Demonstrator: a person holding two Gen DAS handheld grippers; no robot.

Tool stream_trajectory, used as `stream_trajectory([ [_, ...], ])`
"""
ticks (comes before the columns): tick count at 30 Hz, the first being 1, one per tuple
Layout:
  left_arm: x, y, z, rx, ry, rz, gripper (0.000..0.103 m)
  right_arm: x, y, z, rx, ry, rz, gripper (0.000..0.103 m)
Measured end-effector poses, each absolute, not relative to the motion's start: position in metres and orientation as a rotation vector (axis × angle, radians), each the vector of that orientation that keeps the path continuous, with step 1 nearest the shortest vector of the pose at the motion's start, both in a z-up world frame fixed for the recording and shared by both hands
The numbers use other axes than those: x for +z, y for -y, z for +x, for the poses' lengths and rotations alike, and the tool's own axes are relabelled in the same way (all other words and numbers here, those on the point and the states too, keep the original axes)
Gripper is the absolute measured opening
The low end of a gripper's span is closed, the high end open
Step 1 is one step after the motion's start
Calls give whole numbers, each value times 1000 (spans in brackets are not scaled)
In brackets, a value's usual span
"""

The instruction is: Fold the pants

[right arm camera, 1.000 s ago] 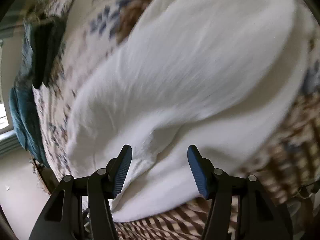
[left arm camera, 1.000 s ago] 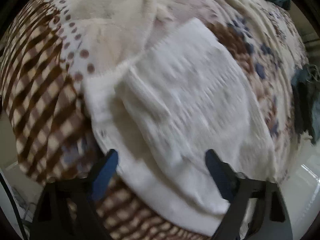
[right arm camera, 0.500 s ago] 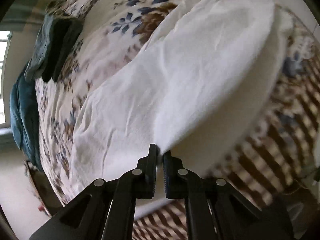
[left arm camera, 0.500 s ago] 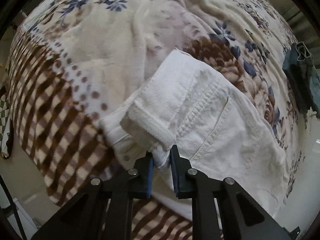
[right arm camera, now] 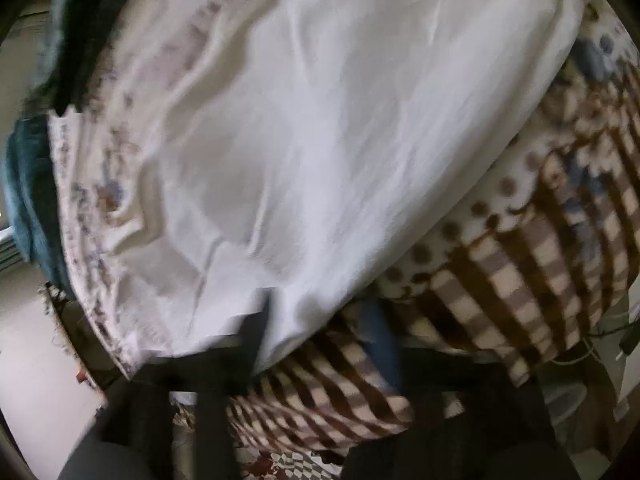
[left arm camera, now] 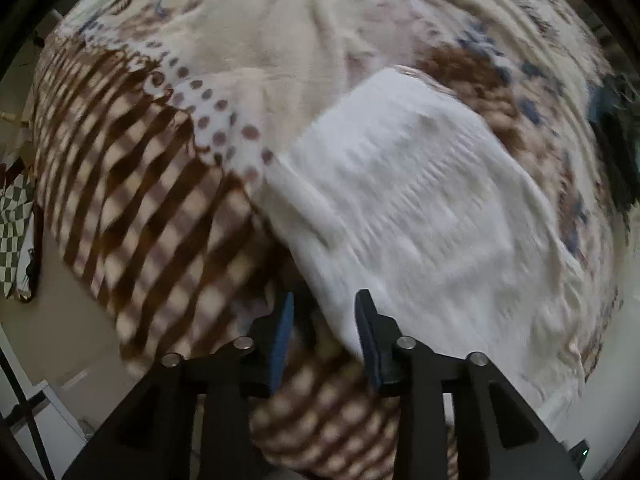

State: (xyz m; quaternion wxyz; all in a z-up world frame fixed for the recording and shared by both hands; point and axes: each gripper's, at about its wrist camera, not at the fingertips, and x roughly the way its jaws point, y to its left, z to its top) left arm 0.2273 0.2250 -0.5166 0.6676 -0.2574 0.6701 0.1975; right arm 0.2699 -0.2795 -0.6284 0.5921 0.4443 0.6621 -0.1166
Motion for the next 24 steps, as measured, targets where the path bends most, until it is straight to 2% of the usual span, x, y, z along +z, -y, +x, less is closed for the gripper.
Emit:
stream_trajectory([
  [1,-510,-215,225,447,-1516,-543,52,-615,286,268,-258,-1515,1003,76],
  [2,-501,-200,221,442,-1522,-495,76,-605,293,266,-260,-1504,976,76],
  [3,-497,-190,220,432,-1517,-477,89,-592,305,264,-281,-1481,943,76],
  [9,-492,-80,250,286,-1483,-307,89,-553,424,258,-530,-1283,920,76],
  [15,-518,21,305,189,-1485,-210,89,-595,561,260,-709,-1207,1051,73],
  [16,-524,33,310,189,-1489,-188,89,-609,576,261,-711,-1218,1089,68],
  [18,-534,50,320,199,-1503,-161,89,-633,588,269,-661,-1227,1138,52],
  [20,-540,59,327,211,-1510,-141,89,-650,592,277,-652,-1284,1097,8],
  [24,-542,67,333,235,-1521,-101,89,-627,581,270,-674,-1193,993,5],
])
